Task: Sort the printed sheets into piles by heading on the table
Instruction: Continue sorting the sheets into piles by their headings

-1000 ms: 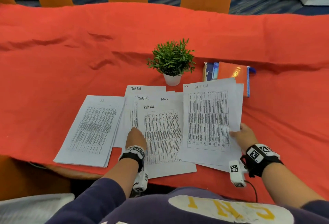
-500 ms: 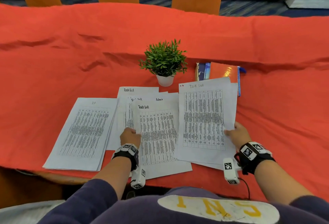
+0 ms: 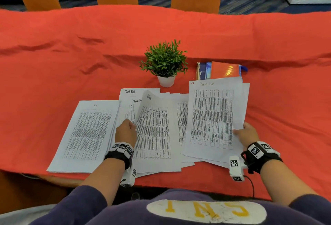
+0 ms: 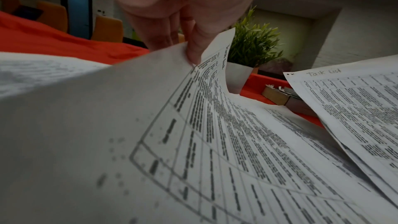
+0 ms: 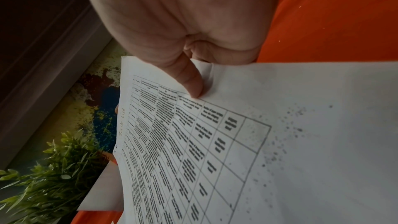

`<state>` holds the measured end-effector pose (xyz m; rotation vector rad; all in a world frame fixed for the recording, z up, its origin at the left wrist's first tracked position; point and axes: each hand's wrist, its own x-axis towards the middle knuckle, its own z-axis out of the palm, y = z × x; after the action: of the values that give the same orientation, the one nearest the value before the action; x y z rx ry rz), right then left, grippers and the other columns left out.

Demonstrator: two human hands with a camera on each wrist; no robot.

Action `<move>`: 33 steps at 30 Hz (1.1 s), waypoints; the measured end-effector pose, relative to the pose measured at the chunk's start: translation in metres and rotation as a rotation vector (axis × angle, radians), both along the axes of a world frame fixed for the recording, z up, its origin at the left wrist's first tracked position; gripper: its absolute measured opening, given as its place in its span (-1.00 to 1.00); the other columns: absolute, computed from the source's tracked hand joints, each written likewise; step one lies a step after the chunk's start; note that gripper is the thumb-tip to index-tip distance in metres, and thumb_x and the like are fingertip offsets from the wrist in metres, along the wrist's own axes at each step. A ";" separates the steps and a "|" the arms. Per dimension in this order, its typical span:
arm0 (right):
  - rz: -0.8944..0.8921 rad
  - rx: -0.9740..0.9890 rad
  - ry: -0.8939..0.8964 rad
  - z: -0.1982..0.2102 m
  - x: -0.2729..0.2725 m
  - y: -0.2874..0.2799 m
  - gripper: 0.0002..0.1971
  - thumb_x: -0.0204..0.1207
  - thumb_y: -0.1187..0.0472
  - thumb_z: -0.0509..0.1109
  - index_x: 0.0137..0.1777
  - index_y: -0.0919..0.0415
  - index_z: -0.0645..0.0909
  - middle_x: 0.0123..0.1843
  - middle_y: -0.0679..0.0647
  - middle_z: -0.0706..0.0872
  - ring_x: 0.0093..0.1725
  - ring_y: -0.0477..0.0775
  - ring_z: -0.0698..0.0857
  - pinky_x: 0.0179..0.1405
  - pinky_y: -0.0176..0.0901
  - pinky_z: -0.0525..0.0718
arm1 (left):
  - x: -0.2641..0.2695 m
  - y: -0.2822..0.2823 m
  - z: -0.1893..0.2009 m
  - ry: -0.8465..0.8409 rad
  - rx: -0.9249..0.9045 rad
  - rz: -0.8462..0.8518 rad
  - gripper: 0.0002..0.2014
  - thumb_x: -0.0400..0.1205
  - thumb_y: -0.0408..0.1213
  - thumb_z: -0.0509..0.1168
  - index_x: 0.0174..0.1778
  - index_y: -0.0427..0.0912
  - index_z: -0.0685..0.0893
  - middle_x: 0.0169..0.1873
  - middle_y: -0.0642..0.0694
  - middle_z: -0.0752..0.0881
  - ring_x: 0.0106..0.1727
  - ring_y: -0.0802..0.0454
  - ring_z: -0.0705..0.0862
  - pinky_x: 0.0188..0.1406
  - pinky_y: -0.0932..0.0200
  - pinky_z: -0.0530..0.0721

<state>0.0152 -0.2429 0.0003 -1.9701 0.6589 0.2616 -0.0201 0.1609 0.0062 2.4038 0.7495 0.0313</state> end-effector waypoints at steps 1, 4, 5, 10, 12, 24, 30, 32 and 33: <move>-0.005 0.010 0.000 -0.001 0.001 -0.001 -0.62 0.52 0.48 0.31 0.34 0.33 0.57 0.22 0.26 0.70 0.13 0.22 0.65 0.19 0.05 0.58 | 0.000 0.000 0.003 -0.010 0.015 -0.019 -0.83 0.66 -0.35 0.23 -0.26 -0.16 0.48 -0.40 -0.12 0.62 -0.45 -0.08 0.58 -0.44 0.06 0.65; -0.017 0.026 -0.004 0.000 0.001 -0.004 -0.63 0.52 0.49 0.31 0.33 0.35 0.58 0.16 0.25 0.69 0.06 0.17 0.63 0.10 -0.02 0.55 | -0.001 -0.004 0.013 -0.036 0.060 -0.054 -0.78 0.65 -0.37 0.21 -0.31 -0.12 0.42 -0.35 -0.09 0.61 -0.42 -0.10 0.59 -0.44 0.06 0.59; -0.020 0.027 -0.008 -0.001 0.002 -0.006 -0.64 0.51 0.48 0.32 0.31 0.35 0.58 0.18 0.27 0.70 0.05 0.17 0.63 0.07 -0.03 0.55 | -0.002 -0.006 0.017 -0.048 0.058 -0.060 -0.77 0.65 -0.37 0.21 -0.32 -0.11 0.42 -0.32 -0.05 0.62 -0.38 -0.11 0.61 -0.41 0.05 0.62; -0.056 0.043 -0.021 0.002 0.005 -0.017 -0.64 0.52 0.48 0.32 0.32 0.38 0.57 0.21 0.29 0.69 0.04 0.15 0.61 0.00 -0.08 0.48 | -0.003 -0.021 0.046 -0.194 -0.098 -0.128 -0.80 0.67 -0.33 0.26 -0.26 -0.15 0.41 -0.20 0.01 0.69 -0.43 0.02 0.58 -0.47 0.20 0.56; -0.053 0.052 -0.028 0.009 0.006 -0.021 -0.62 0.54 0.48 0.30 0.37 0.37 0.53 0.17 0.24 0.66 0.06 0.13 0.58 0.02 -0.09 0.46 | -0.004 -0.028 0.062 -0.282 -0.193 -0.114 -0.78 0.64 -0.29 0.32 -0.26 -0.17 0.43 -0.22 -0.07 0.73 -0.41 -0.01 0.54 -0.43 0.12 0.54; 0.046 0.536 -0.032 0.038 0.000 0.029 -0.54 0.51 0.62 0.12 0.32 0.28 0.56 0.12 0.25 0.75 0.02 0.23 0.74 0.00 0.01 0.76 | 0.009 -0.066 0.051 -0.213 -0.572 0.024 -0.82 0.62 -0.09 0.31 -0.03 -0.13 0.57 -0.14 -0.07 0.71 -0.13 -0.08 0.63 -0.03 -0.03 0.61; 0.099 0.473 0.037 0.033 -0.013 0.063 -0.47 0.60 -0.18 0.23 0.41 0.17 0.52 0.28 0.04 0.67 0.14 0.07 0.70 0.42 0.15 0.53 | 0.016 -0.082 0.039 -0.047 -0.593 0.005 -0.79 0.67 -0.14 0.22 0.13 -0.17 0.47 0.00 -0.13 0.60 -0.10 -0.02 0.56 -0.02 0.11 0.51; 0.145 0.438 0.054 0.026 -0.013 0.068 -0.28 0.41 -0.43 0.26 0.40 0.08 0.53 0.29 -0.04 0.67 0.26 0.04 0.66 0.42 0.17 0.52 | 0.016 -0.083 0.035 -0.061 -0.577 -0.021 -0.80 0.64 -0.21 0.27 0.11 -0.19 0.49 -0.03 -0.14 0.63 -0.12 -0.04 0.58 -0.09 0.12 0.56; 0.167 0.450 0.042 0.025 -0.014 0.073 -0.38 0.46 -0.33 0.32 0.35 0.11 0.56 0.26 0.01 0.72 0.26 0.09 0.69 0.39 0.20 0.56 | 0.016 -0.082 0.034 -0.069 -0.569 -0.025 -0.81 0.63 -0.25 0.28 0.10 -0.20 0.49 -0.04 -0.11 0.62 -0.08 -0.05 0.59 -0.10 0.13 0.56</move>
<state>0.0016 -0.1703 0.0248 -1.5886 0.4162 0.5087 -0.0045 0.0784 0.0401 1.8595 0.5973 -0.0971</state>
